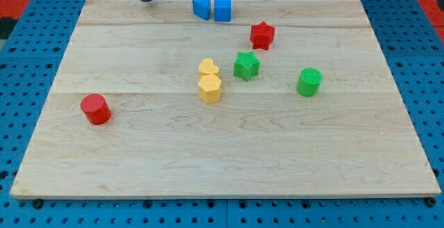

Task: Place your arm above the yellow heart

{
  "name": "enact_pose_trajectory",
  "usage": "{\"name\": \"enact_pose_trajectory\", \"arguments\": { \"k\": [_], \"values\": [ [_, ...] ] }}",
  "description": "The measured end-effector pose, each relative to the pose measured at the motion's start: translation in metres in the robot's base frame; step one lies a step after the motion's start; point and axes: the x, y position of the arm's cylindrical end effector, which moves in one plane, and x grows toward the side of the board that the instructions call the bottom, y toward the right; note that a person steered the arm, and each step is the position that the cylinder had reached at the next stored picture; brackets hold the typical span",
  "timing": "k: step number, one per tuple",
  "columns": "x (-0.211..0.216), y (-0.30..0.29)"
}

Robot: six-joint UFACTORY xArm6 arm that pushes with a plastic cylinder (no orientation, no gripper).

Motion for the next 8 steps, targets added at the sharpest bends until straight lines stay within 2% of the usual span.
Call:
{"name": "enact_pose_trajectory", "arguments": {
  "k": [4,6,8],
  "values": [
    [0.011,-0.002],
    [0.084,0.014],
    [0.151,0.103]
  ]
}}
